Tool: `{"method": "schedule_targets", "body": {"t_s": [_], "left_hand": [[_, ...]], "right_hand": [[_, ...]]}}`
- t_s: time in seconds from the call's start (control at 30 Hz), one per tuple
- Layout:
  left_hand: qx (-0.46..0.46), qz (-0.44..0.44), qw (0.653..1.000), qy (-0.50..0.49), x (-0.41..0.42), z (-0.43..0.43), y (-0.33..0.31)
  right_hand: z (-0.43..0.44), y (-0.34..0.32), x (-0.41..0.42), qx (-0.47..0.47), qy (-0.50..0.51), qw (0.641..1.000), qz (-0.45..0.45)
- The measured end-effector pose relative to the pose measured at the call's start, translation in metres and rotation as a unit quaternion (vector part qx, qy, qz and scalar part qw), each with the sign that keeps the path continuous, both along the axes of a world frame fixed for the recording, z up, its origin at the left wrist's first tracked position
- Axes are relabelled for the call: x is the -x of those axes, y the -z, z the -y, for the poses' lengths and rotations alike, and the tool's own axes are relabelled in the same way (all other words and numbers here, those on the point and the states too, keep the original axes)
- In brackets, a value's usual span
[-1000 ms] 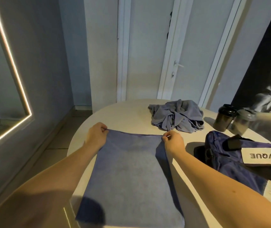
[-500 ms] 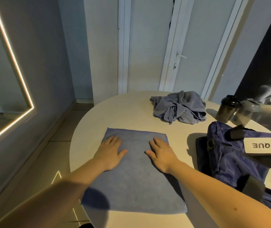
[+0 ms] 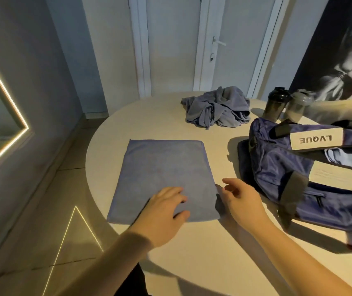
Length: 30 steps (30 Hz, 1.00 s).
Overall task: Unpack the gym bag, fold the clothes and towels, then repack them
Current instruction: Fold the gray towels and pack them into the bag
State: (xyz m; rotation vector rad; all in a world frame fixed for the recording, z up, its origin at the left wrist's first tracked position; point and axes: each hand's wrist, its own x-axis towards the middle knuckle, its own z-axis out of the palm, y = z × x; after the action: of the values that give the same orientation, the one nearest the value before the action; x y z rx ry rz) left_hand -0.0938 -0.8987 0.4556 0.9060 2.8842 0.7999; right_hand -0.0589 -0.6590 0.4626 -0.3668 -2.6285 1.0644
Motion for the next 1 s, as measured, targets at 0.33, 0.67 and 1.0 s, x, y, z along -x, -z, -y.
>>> {"method": "schedule_targets", "body": {"t_s": [0.33, 0.67, 1.0], "left_hand": [[0.106, -0.033, 0.994, -0.024, -0.042, -0.021, 0.01], [0.117, -0.059, 0.991, -0.027, -0.039, -0.02, 0.017], [0.151, -0.072, 0.986, -0.01, -0.034, 0.022, 0.027]], "right_hand": [[0.008, 0.009, -0.052, 0.066, 0.007, 0.998, 0.013], [0.01, 0.008, -0.053, -0.138, -0.003, 0.99, 0.011], [0.035, 0.026, -0.066, -0.236, -0.217, 0.945, 0.065]]}}
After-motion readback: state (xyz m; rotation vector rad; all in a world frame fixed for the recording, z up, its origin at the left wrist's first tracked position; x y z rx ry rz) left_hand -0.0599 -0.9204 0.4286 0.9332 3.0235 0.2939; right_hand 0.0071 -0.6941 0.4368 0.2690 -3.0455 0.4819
